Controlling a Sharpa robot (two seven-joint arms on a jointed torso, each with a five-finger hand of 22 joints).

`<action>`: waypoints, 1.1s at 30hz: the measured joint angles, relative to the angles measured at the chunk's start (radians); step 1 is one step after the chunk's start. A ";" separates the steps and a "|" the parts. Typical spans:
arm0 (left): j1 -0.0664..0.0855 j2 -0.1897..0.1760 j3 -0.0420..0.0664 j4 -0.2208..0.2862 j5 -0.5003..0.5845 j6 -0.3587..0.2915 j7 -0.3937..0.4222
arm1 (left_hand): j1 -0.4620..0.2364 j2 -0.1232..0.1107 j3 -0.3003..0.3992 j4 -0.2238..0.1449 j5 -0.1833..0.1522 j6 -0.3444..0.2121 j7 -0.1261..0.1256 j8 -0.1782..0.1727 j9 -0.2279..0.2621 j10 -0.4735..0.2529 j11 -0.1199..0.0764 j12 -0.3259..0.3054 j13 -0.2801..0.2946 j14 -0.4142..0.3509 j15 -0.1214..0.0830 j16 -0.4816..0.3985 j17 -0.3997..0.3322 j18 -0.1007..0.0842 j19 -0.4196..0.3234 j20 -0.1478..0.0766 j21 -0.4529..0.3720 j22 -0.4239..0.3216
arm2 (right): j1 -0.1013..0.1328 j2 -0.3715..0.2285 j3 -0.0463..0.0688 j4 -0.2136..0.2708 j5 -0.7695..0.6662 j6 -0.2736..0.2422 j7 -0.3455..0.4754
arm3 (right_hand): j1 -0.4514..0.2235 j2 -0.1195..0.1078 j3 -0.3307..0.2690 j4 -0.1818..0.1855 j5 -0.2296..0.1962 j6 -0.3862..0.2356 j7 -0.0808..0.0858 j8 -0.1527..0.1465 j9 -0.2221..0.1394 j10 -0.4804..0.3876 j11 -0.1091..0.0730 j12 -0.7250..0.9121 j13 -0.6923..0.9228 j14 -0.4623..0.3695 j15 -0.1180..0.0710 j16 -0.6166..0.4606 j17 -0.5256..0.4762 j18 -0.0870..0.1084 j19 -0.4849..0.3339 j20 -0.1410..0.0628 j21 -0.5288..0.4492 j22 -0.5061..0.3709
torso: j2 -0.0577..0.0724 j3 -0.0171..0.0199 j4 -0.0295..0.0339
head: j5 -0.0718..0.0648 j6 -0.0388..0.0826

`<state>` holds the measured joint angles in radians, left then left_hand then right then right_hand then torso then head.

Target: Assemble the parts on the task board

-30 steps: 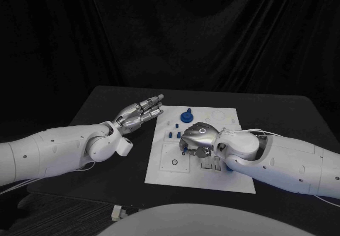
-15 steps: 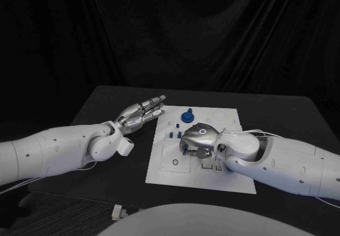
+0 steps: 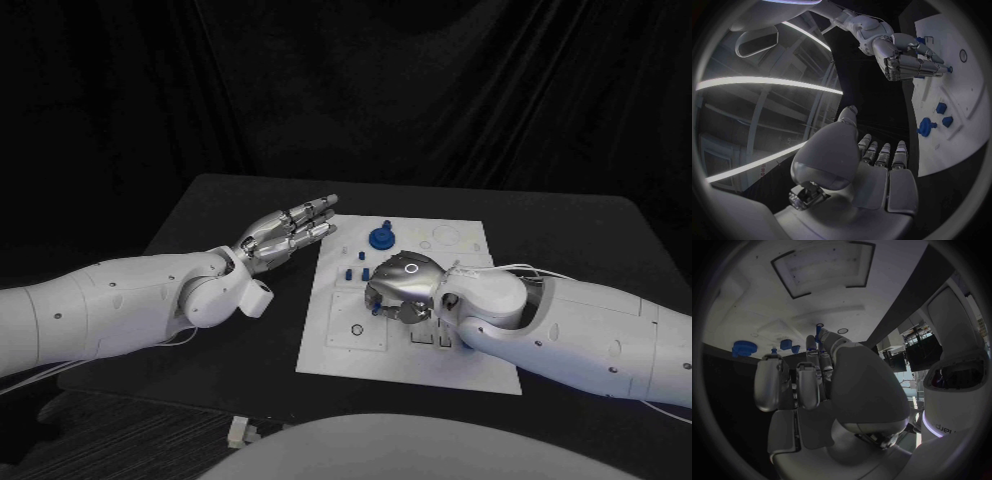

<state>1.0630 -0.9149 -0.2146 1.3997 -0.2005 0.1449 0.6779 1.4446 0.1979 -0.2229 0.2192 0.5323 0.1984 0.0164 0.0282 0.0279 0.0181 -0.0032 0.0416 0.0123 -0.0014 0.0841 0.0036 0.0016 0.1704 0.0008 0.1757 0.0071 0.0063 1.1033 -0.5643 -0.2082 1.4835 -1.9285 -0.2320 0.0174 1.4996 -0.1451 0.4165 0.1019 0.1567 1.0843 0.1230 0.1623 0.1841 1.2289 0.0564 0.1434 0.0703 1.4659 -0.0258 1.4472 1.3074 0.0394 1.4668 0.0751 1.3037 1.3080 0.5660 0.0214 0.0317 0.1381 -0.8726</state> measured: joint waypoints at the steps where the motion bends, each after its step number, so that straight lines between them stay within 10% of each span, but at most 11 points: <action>1: 0.000 0.000 0.000 0.000 0.000 0.000 0.000 | 0.000 0.000 0.000 0.000 0.000 0.003 0.003 0.000 0.000 0.000 0.000 0.000 0.000 0.000 0.000 0.000 0.000 0.000 0.000 0.000 0.000 0.001 | 0.000 0.000 0.000 0.000 0.000 0.001 0.000 | 0.000 0.000 0.000 0.000 0.000 0.000 0.000 0.000 0.000 0.002 -0.002 0.000 0.000 0.000 0.000 0.000 0.000 0.000 0.000 0.000 0.000 0.000 | 0.000 -0.0001 0.0000 | 0.000 0.000; 27: -0.004 0.006 0.000 -0.008 0.000 0.016 0.000 | 0.000 0.000 0.003 -0.003 0.003 0.018 0.010 0.004 0.002 0.000 0.000 0.000 0.000 0.000 0.014 0.000 -0.001 0.000 0.003 0.011 0.000 0.004 | -0.011 0.003 0.000 -0.004 0.000 0.015 -0.010 | -0.005 -0.005 0.003 -0.003 0.002 -0.015 0.007 -0.011 -0.004 0.001 -0.001 0.000 0.001 0.000 0.000 0.000 0.000 0.004 -0.002 0.002 -0.007 0.000 | 0.000 -0.0001 0.0001 | 0.005 0.000; 33: -0.005 0.007 0.000 -0.009 0.000 0.019 0.000 | -0.003 0.003 0.003 -0.003 0.003 0.025 0.018 0.008 0.004 0.000 0.000 0.000 -0.001 0.000 0.014 0.000 -0.001 0.000 0.001 0.013 0.000 0.004 | -0.014 0.004 0.001 -0.008 -0.001 0.016 -0.013 | -0.024 -0.024 0.007 -0.007 -0.010 -0.120 -0.009 -0.071 -0.027 -0.059 0.011 -0.026 0.000 0.000 0.007 -0.019 -0.021 0.016 -0.004 0.011 -0.039 0.000 | 0.000 -0.0001 0.0001 | 0.007 0.000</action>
<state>1.0578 -0.9078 -0.2146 1.3905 -0.2004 0.1644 0.6780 1.4420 0.2005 -0.2201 0.2163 0.5355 0.2235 0.0339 0.0358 0.0314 0.0181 -0.0032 0.0416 0.0114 -0.0014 0.0985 0.0036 0.0009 0.1702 0.0019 0.1887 0.0071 0.0107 1.0895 -0.5603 -0.2073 1.4757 -1.9290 -0.2158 0.0048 1.4753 -0.1692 0.4234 0.0953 0.1466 0.9646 0.1138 0.0916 0.1575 1.1699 0.0673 0.1175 0.0701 1.4658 -0.0185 1.4287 1.2862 0.0552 1.4633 0.0860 1.2643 1.3076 0.5658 0.0213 0.0318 0.1453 -0.8726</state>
